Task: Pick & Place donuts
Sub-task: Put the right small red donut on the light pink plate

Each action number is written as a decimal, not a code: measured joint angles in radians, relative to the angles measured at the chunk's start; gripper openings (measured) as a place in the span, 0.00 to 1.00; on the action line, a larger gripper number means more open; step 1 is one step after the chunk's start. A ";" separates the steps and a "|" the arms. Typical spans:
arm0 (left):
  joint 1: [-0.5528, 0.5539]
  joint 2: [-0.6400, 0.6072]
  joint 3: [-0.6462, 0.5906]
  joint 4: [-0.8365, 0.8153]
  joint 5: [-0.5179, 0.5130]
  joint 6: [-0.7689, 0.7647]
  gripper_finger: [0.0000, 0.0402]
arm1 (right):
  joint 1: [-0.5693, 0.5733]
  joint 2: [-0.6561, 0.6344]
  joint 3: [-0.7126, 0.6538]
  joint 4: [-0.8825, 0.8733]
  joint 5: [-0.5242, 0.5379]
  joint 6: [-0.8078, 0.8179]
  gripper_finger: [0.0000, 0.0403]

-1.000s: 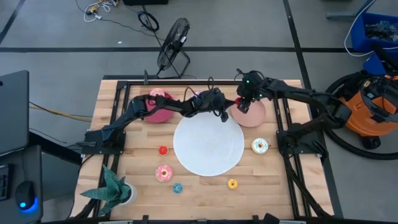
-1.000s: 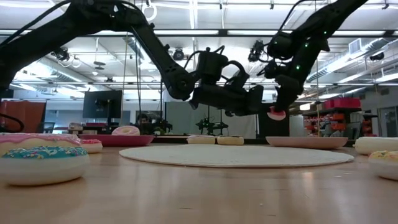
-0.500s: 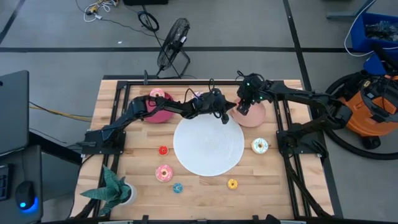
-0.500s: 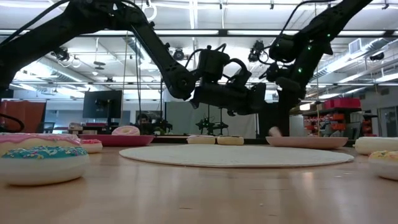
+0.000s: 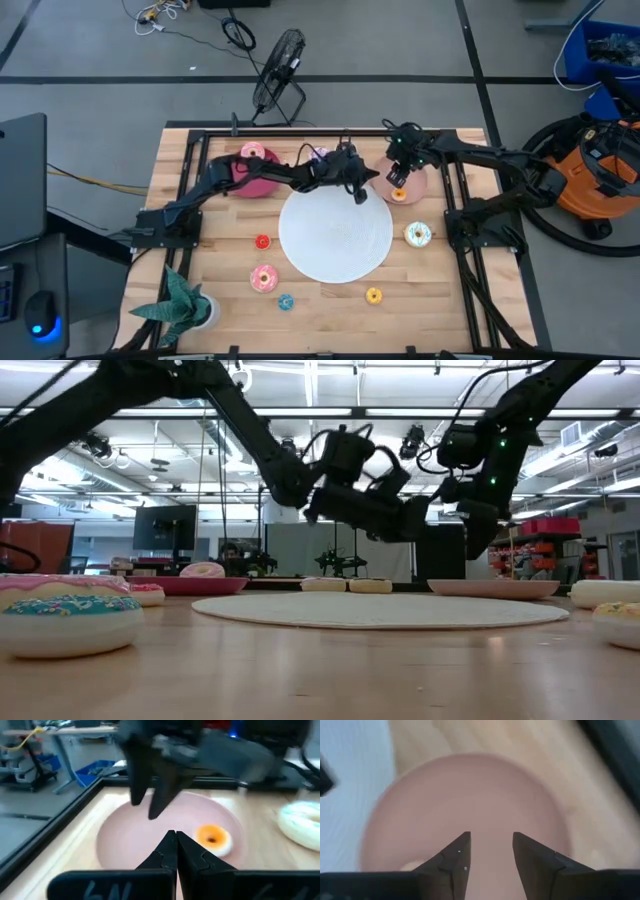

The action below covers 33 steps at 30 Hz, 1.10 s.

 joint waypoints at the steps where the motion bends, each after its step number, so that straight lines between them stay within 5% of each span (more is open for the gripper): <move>1: -0.010 -0.019 -0.009 -0.027 -0.022 0.029 0.01 | 0.000 0.000 0.004 -0.025 -0.033 0.016 0.39; 5: -0.054 -0.087 -0.057 -0.120 -0.174 0.163 0.01 | 0.010 0.000 -0.002 -0.081 -0.160 0.060 0.39; 9: -0.074 -0.121 -0.119 -0.125 -0.277 0.207 0.01 | 0.047 0.001 -0.007 -0.074 -0.111 0.083 0.39; 13: -0.068 -0.120 -0.156 -0.118 -0.280 0.208 0.01 | 0.083 0.019 -0.007 -0.078 -0.035 0.102 0.39; 26: -0.060 -0.120 -0.169 -0.110 -0.280 0.199 0.01 | 0.107 0.210 -0.001 -0.074 -0.035 0.047 0.37; 33: -0.059 -0.120 -0.169 -0.112 -0.281 0.200 0.01 | 0.106 0.148 -0.007 -0.080 -0.055 0.032 0.13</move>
